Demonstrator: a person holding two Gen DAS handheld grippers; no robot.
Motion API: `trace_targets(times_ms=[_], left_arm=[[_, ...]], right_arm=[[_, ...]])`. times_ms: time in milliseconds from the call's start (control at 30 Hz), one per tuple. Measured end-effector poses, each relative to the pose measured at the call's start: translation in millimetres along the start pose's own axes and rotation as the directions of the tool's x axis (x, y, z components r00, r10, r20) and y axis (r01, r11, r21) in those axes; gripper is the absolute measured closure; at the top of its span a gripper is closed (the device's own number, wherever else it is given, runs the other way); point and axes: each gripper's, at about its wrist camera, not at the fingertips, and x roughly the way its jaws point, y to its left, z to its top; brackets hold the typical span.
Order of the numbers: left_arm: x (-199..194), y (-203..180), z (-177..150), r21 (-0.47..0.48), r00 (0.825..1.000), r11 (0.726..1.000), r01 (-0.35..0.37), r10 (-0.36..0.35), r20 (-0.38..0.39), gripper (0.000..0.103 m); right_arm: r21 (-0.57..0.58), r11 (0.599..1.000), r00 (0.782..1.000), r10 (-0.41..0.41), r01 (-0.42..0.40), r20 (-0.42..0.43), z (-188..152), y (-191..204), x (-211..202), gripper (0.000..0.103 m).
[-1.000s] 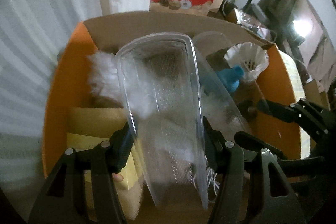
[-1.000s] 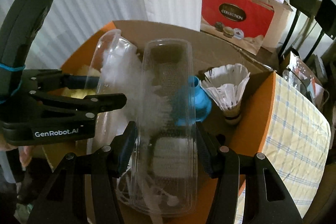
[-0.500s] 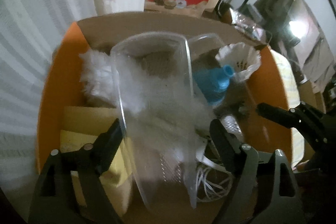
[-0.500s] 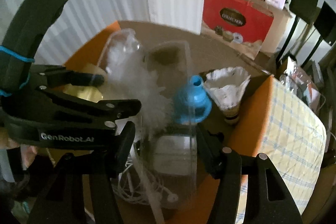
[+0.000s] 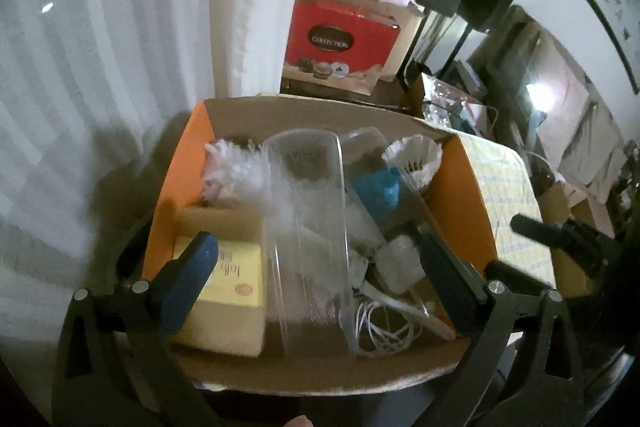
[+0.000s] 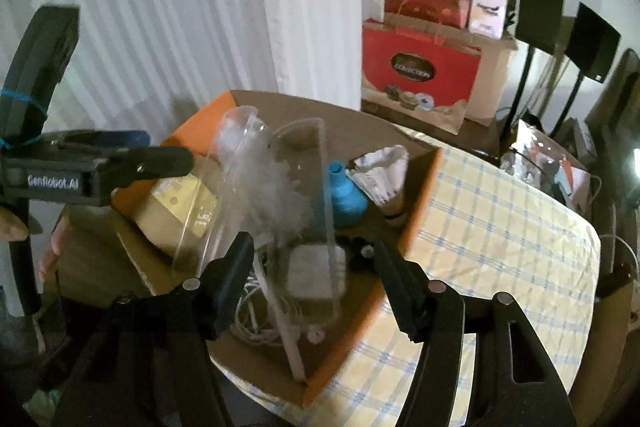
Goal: Organize objects
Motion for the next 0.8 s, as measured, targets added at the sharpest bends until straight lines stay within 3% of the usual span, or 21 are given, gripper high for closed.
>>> trace_targets(times_ms=[267, 467, 700, 800], left_arm=[[-13.9, -21.7, -32.4, 0.023, 0.999, 0.999, 0.027, -0.028, 0.035, 0.001], [-21.3, -48.4, -59.4, 0.072, 0.998, 0.996, 0.049, -0.052, 0.037, 0.001], [-34.1, -79.1, -84.5, 0.141, 0.996, 0.990, -0.023, 0.010, 0.093, 0.001], [-35.7, -85.7, -93.9, 0.155, 0.996, 0.988, -0.014, 0.000, 0.092, 0.001]], right_arm=[[0.039, 0.996, 0.995, -0.081, 0.079, 0.051, -25.4, -5.8, -36.9, 0.024], [0.117, 0.988, 0.990, -0.113, 0.102, 0.085, -47.8, -20.2, -62.6, 0.021], [0.224, 0.968, 0.984, -0.141, 0.114, 0.105, -84.1, -33.0, -90.4, 0.012], [0.254, 0.957, 0.979, -0.173, 0.142, 0.105, -100.8, -34.1, -102.2, 0.012]])
